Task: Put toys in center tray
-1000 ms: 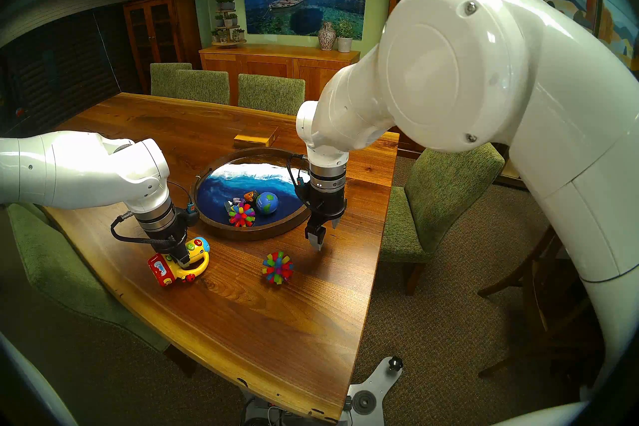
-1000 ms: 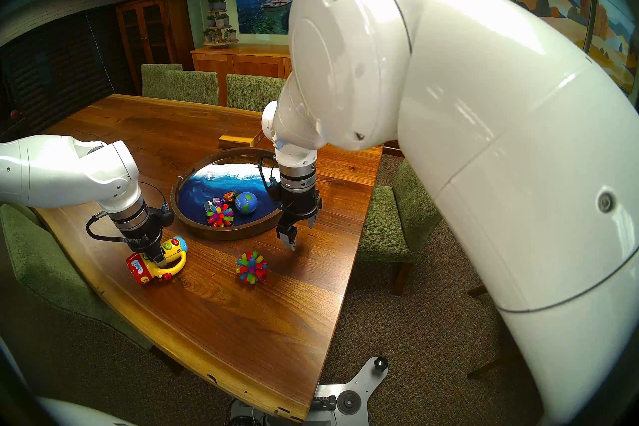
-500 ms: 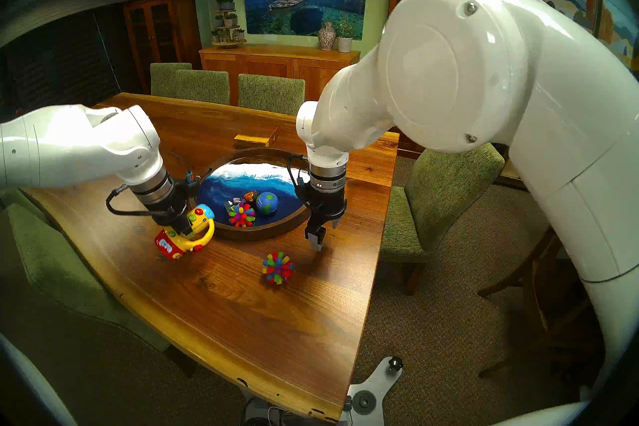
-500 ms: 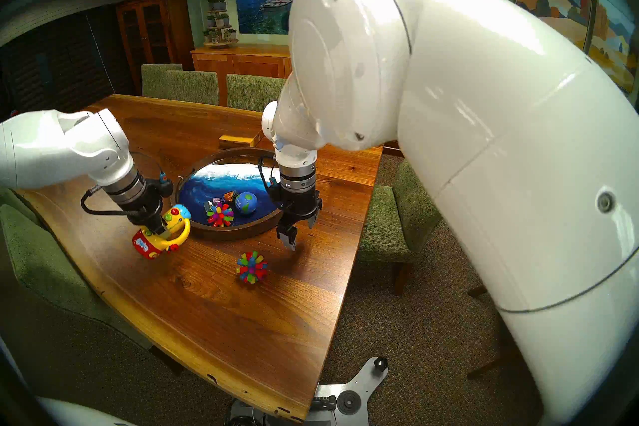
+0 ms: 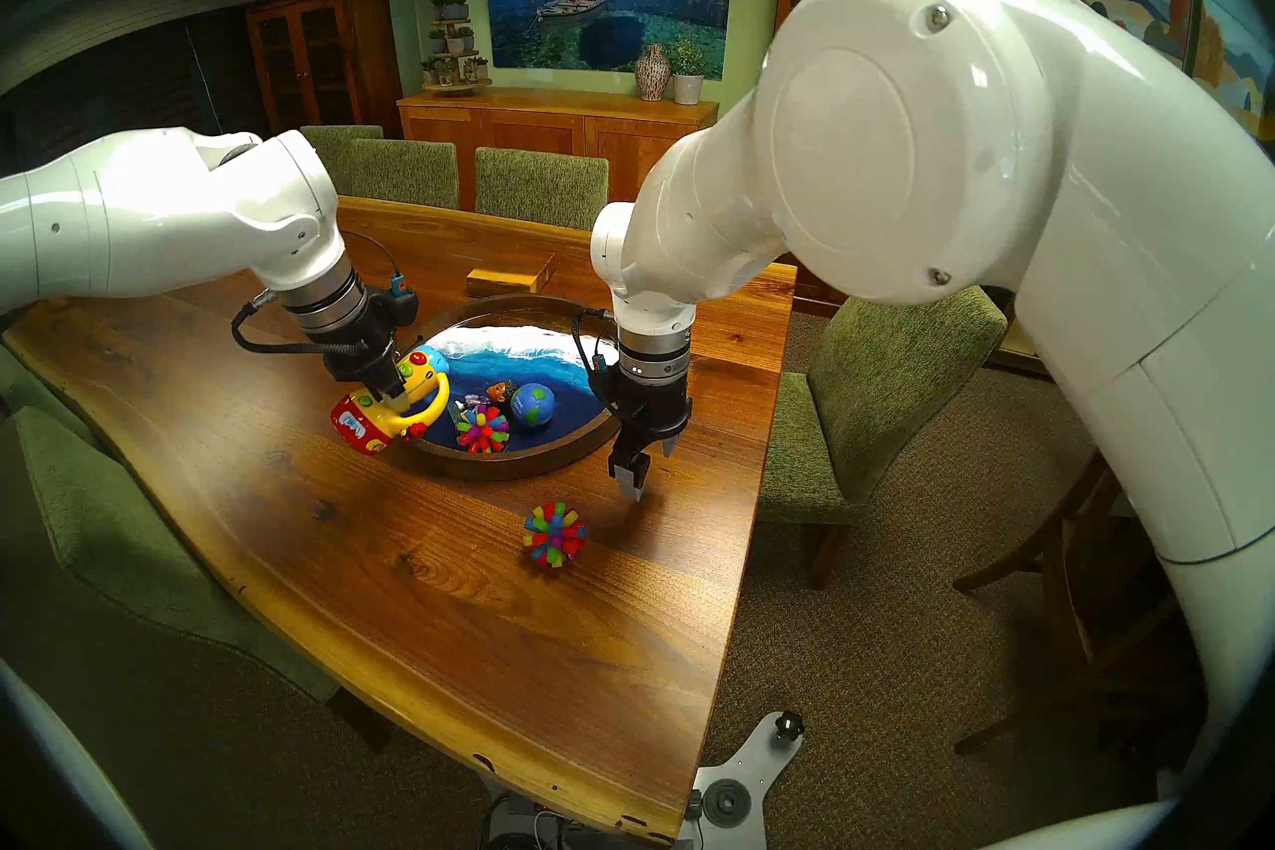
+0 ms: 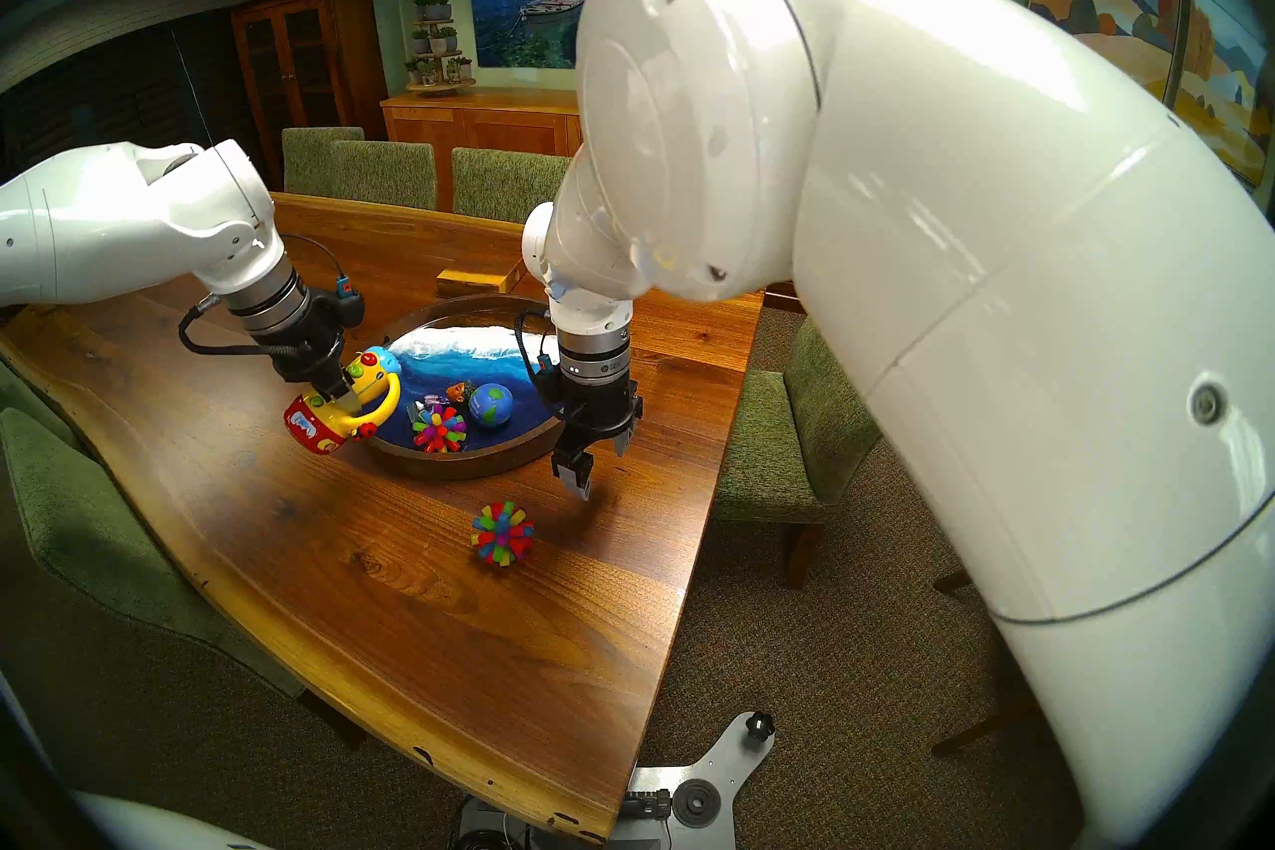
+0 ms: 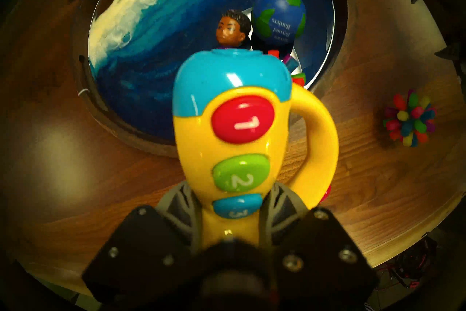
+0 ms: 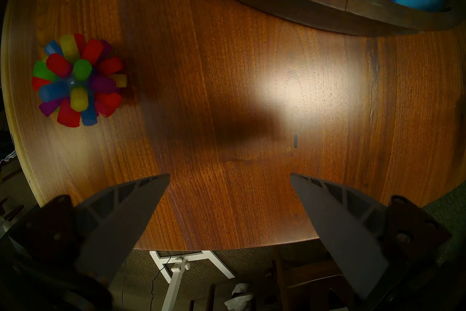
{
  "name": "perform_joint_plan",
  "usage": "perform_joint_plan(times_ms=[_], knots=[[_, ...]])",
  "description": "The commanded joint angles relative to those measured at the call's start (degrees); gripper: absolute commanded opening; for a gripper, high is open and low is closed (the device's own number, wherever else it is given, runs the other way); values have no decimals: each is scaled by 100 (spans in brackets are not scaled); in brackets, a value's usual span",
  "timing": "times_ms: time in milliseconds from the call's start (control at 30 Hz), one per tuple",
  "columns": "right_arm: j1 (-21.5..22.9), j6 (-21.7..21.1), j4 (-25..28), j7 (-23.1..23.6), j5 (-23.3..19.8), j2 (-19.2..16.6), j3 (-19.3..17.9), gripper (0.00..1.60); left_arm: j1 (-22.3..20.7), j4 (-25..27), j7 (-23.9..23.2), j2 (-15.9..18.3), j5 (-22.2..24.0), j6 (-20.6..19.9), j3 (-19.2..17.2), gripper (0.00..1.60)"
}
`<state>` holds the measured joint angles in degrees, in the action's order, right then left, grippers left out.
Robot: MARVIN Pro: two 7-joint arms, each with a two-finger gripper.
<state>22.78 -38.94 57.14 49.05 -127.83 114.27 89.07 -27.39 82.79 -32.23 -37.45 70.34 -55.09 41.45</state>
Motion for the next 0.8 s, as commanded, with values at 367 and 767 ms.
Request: perform_joint_plan(times_ms=[367,767], knots=[[135,2,-78,-1,-3,-14,4,160,758,-1720,-493,-1448,-177,22,-376,0],[123,3,-79,-4,-1,-14,5,160,1111,-2768,-636,-1875,-209,233,-430,0]])
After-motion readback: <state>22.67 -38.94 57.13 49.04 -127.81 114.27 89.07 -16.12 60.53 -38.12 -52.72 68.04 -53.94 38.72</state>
